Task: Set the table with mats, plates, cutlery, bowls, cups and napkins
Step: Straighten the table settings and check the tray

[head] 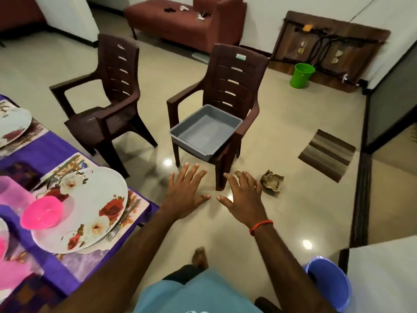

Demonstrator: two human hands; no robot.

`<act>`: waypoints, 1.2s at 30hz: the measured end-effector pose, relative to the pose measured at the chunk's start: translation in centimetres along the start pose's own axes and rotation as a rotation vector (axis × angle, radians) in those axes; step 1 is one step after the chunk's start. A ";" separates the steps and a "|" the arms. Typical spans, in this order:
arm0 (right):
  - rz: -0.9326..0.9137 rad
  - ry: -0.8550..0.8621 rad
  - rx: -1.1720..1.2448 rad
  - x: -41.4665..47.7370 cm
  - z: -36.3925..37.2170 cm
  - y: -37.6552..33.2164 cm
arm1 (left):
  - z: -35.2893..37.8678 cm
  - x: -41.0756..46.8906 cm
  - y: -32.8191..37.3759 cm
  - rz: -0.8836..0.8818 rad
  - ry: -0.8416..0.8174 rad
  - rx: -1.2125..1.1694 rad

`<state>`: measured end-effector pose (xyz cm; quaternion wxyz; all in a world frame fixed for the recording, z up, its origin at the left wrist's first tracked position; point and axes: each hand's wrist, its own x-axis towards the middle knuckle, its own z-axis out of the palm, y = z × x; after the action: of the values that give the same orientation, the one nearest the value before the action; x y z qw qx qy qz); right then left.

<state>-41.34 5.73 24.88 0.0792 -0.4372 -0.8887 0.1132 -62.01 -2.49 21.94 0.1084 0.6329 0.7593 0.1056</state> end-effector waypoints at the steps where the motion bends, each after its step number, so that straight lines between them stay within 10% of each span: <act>1: -0.017 -0.010 -0.001 1.1 0.2 0.2 | 0.1 0.7 -0.3 -0.018 0.003 0.006; 36: -0.945 -0.289 0.051 42.3 5.4 -8.4 | -4.2 18.0 -14.1 -0.908 0.174 -0.024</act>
<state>-74.59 33.67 23.69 0.0087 0.0356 -0.9886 0.1460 -79.67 12.60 21.14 0.0868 0.2239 0.9646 0.1089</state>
